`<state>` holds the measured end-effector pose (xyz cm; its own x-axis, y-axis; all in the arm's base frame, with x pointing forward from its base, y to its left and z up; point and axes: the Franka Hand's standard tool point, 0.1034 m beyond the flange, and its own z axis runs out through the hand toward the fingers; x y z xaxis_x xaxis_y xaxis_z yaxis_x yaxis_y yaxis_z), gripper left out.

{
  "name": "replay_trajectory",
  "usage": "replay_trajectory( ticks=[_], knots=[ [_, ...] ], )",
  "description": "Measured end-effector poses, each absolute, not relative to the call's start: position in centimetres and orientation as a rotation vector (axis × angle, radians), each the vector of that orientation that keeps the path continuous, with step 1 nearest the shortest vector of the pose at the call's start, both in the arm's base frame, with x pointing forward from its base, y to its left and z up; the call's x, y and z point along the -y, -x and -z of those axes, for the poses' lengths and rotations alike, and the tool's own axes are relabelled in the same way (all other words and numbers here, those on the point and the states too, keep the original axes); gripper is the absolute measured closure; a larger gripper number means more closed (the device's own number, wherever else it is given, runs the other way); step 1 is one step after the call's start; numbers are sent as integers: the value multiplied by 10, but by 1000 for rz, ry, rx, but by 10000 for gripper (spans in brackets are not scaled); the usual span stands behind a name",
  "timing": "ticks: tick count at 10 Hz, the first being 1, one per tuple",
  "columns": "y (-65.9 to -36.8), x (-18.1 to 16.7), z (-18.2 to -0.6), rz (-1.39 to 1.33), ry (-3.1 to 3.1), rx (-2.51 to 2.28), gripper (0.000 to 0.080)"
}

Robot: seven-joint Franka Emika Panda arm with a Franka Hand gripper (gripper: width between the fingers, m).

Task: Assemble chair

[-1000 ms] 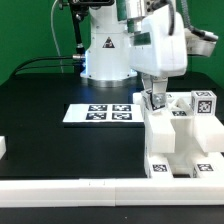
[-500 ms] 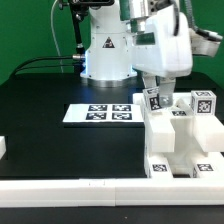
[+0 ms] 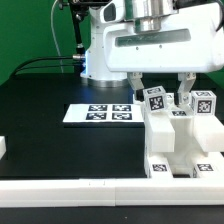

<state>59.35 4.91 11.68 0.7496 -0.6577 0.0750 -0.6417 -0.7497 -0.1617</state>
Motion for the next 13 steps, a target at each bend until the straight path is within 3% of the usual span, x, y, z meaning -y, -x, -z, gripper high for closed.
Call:
replay_trajectory(
  ticks=[3,5,6,7,13],
  knots=[
    [-596,-51,-117,252,3024,-485,151],
    [-596,-50,-117,249,3005,-564,412],
    [-596,-50,-117,248,3003,-572,412],
    [-596,-49,-117,244,2980,-661,525],
    [-594,-45,-115,207,2563,-1577,523]
  ],
)
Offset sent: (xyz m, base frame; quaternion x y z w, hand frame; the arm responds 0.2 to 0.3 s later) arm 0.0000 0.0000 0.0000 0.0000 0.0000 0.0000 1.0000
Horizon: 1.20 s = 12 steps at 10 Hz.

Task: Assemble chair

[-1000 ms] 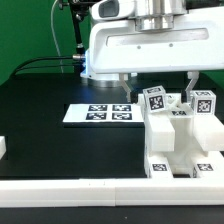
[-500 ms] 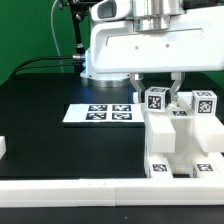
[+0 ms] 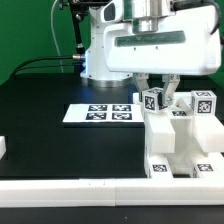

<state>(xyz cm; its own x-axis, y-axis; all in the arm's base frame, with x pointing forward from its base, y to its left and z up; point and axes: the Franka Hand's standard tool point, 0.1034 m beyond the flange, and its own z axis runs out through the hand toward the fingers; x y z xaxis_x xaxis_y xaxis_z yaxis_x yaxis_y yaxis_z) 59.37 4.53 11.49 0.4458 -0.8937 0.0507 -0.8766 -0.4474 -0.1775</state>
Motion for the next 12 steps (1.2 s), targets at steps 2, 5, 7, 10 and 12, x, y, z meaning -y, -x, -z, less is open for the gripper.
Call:
replay_trajectory(
  ticks=[2,5,7,10,12],
  knots=[
    [-593,-44,-114,167,2332,-1864,521],
    [-592,-44,-114,97,1946,-2208,521],
    [-591,-53,-109,70,1824,-2301,522],
    [-591,-54,-109,75,1906,-2237,282],
    [-592,-58,-118,37,2142,-2028,175]
  ],
)
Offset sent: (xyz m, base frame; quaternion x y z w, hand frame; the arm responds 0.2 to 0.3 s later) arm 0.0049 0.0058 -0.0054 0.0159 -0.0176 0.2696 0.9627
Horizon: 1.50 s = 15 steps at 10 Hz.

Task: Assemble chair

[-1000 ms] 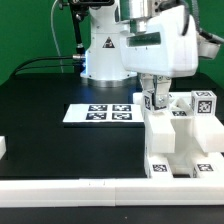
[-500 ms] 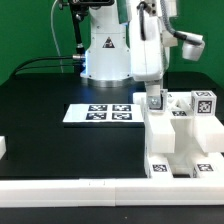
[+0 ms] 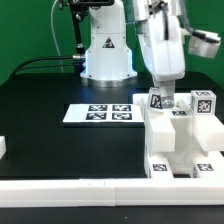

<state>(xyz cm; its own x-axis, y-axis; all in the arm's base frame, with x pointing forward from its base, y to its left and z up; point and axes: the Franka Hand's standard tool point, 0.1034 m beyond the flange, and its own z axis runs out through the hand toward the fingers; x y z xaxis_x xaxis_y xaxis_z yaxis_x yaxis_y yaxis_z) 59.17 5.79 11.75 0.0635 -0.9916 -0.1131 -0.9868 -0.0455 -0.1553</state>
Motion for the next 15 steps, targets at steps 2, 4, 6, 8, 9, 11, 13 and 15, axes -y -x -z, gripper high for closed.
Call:
replay_trajectory(
  ticks=[2,4,6,8,9,11,13,15],
  knots=[
    [-590,-51,-115,59,2422,-1702,151],
    [-590,-51,-115,77,2536,-1536,151],
    [-590,-45,-115,121,2759,-1203,151],
    [-590,-48,-115,160,3000,-683,151],
    [-590,-45,-114,164,3049,-473,151],
    [-589,-45,-113,161,3037,-534,239],
    [-589,-45,-113,156,3014,-634,408],
    [-589,-46,-112,148,2947,-871,535]
  ],
)
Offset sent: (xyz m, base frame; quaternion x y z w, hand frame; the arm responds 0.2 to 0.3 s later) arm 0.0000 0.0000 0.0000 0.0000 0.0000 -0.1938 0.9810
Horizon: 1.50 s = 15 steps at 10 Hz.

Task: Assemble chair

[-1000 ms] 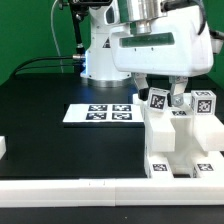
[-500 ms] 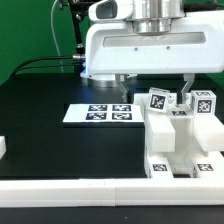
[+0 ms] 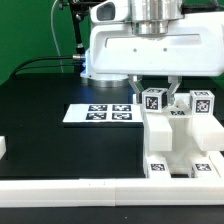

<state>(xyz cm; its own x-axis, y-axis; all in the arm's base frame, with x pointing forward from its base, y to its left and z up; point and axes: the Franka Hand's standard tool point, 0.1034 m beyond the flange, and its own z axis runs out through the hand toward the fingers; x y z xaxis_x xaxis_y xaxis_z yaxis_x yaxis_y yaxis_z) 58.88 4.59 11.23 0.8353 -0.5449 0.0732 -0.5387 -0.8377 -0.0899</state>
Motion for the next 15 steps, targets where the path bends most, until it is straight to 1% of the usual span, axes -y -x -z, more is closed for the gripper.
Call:
replay_trajectory(
  ticks=[2,4,9,12,15],
  knots=[
    [-589,-46,-112,143,2903,-997,535],
    [-592,-48,-112,129,2787,-1267,535],
    [-591,-48,-111,55,2139,-2135,534],
    [-592,-47,-111,3,1840,-2360,534],
    [-591,-47,-111,11,1877,-2330,534]
  ],
)
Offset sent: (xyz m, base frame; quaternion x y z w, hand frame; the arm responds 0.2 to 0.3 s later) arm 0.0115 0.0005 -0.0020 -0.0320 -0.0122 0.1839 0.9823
